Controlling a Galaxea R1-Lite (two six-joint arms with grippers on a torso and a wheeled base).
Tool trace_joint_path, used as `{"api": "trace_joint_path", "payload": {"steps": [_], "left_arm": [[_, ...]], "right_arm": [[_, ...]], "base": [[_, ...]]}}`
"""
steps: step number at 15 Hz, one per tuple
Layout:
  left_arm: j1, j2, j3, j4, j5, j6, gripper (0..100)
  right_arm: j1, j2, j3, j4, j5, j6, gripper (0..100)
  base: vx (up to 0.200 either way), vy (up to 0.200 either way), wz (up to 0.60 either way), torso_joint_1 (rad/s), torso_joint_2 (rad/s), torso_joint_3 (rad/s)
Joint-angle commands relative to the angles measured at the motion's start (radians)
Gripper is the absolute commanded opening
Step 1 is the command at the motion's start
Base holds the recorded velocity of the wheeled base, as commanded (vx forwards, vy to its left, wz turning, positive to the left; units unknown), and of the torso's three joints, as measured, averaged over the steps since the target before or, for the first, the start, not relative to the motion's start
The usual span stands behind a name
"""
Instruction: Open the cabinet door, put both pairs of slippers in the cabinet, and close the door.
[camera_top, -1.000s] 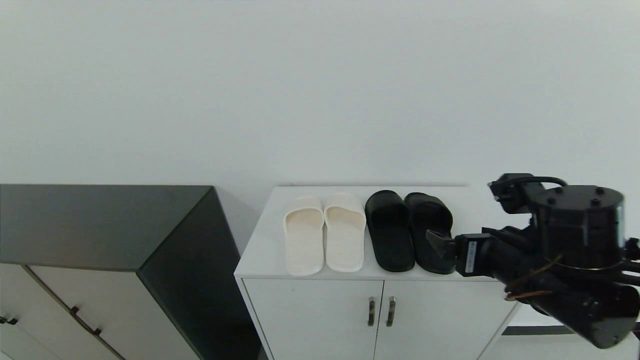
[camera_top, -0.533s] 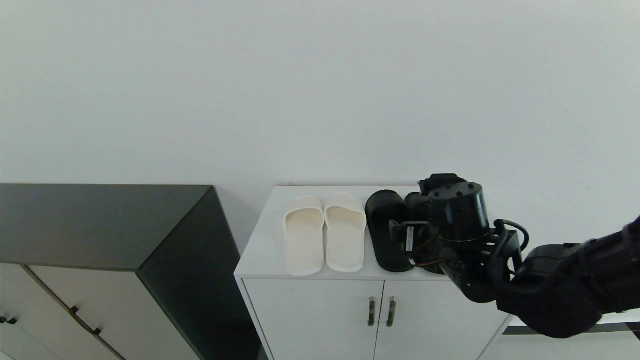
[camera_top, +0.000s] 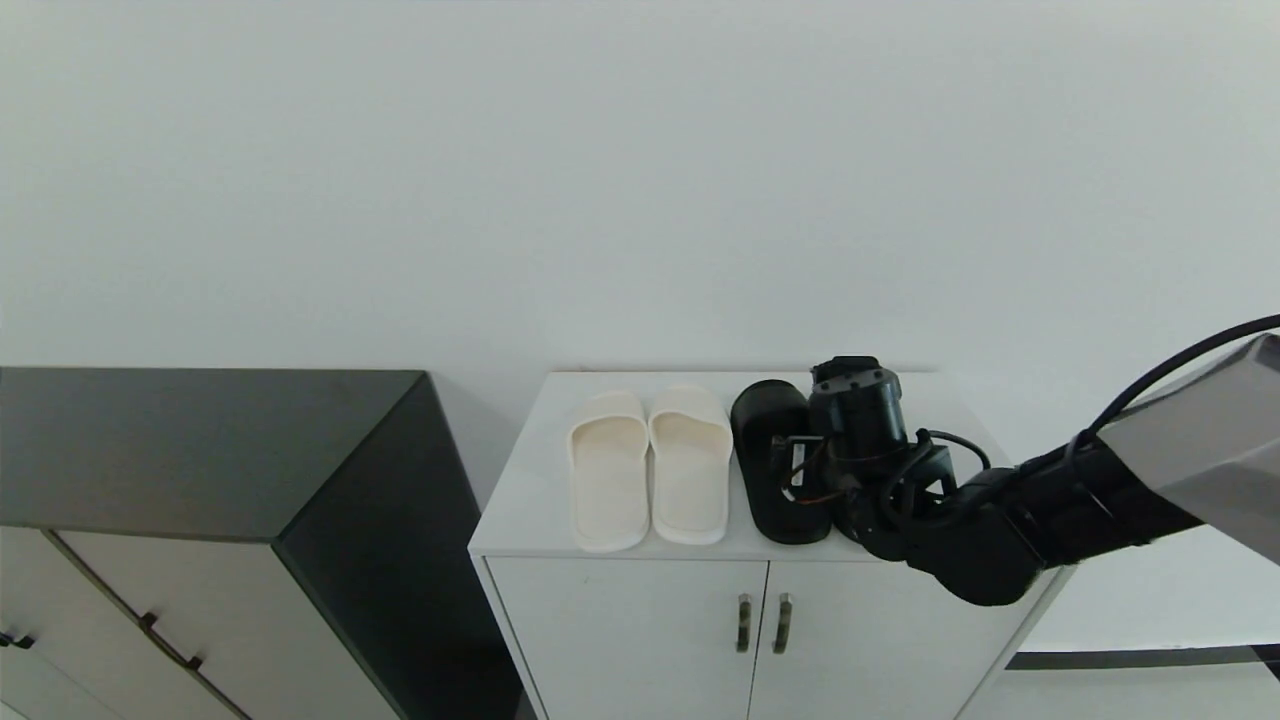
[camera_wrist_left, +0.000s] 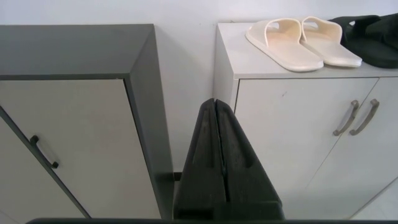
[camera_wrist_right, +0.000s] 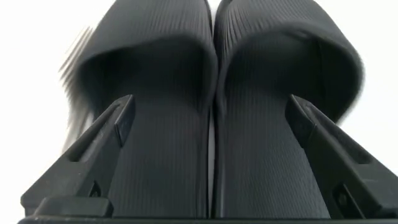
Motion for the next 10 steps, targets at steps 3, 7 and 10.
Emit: {"api": "trace_joint_path", "payload": {"steps": [3,7,10], "left_arm": [[0.0,0.0,0.0,0.0,0.0,0.0,0],[0.0,0.0,0.0,0.0,0.0,0.0,0],[0.0,0.0,0.0,0.0,0.0,0.0,0]], "right_arm": [[-0.034,0.108,-0.111,0.0,0.001,-0.002,100],[-0.052,0.167,-0.189,-0.017,-0.001,-0.01,100],[-0.052,0.186,-0.194,-0.077,-0.005,-0.053,0]], "base": [[0.0,0.0,0.0,0.0,0.0,0.0],[0.0,0.0,0.0,0.0,0.0,0.0],[0.0,0.0,0.0,0.0,0.0,0.0]]}}
